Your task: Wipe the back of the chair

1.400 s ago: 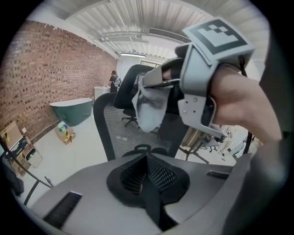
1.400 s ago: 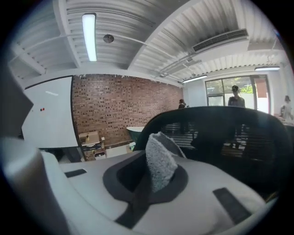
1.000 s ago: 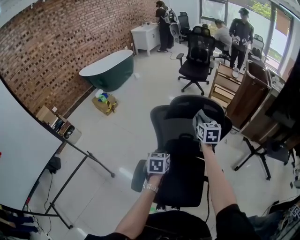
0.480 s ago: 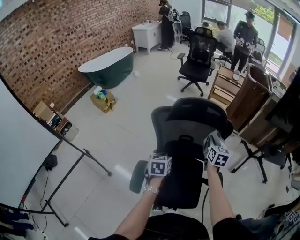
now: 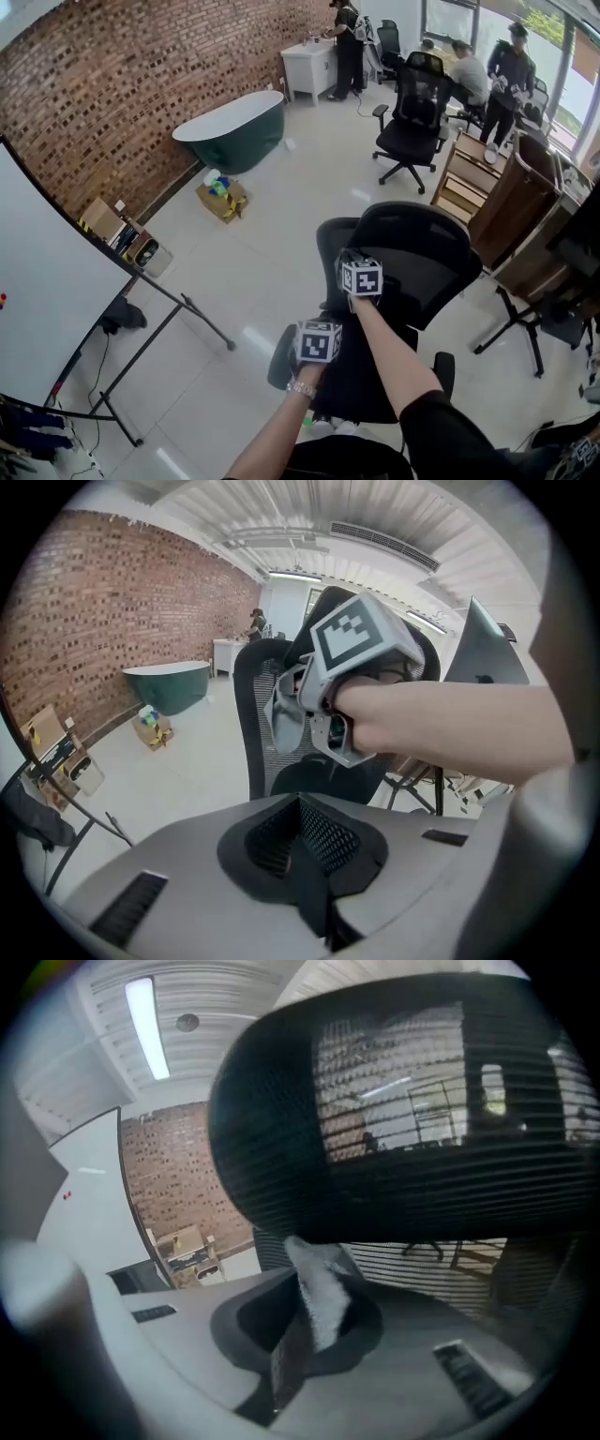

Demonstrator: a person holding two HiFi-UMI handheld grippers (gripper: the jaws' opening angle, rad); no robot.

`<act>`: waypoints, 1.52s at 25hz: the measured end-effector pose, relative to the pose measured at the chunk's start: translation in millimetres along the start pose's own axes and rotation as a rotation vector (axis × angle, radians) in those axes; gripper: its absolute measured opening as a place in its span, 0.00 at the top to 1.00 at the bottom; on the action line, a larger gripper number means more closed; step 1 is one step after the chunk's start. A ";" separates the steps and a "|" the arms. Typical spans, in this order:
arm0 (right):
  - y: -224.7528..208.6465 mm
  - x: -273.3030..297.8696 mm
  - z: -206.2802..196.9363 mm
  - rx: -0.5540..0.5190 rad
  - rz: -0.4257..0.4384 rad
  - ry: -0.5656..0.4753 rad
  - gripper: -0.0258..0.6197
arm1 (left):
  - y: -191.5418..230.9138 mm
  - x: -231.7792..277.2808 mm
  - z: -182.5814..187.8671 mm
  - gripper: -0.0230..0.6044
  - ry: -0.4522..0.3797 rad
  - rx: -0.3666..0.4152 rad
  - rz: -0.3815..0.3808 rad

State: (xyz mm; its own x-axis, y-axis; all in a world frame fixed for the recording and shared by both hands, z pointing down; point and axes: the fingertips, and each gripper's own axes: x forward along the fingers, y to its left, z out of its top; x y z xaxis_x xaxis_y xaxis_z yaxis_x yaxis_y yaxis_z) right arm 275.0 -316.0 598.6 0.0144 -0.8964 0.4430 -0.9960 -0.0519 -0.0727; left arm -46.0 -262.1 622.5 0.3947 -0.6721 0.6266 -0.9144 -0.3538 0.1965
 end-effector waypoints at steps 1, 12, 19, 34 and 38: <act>-5.0 1.9 -0.5 -0.009 -0.009 0.002 0.94 | 0.7 -1.7 -0.6 0.96 -0.001 0.000 0.001; -52.5 25.3 -11.7 -0.095 -0.087 0.034 0.94 | -18.8 21.3 20.4 0.96 -0.026 0.030 -0.032; -90.0 41.8 -20.1 -0.159 -0.141 0.061 0.94 | -69.0 41.4 29.7 0.96 -0.018 0.106 -0.113; 169.4 90.4 -31.5 -0.164 0.273 0.012 0.94 | -48.6 37.5 7.0 0.96 0.016 0.067 -0.055; 235.1 122.3 -35.6 -0.209 0.373 0.066 0.94 | -28.9 32.1 -3.0 0.96 0.040 0.043 -0.021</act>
State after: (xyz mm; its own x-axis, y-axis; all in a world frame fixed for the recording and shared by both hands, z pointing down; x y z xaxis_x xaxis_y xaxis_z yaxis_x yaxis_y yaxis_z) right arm 39.4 -422.2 667.5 -0.3493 -0.8062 0.4775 -0.9283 0.3670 -0.0595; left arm -7.1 -271.5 639.2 0.4095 -0.6381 0.6521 -0.9008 -0.3962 0.1780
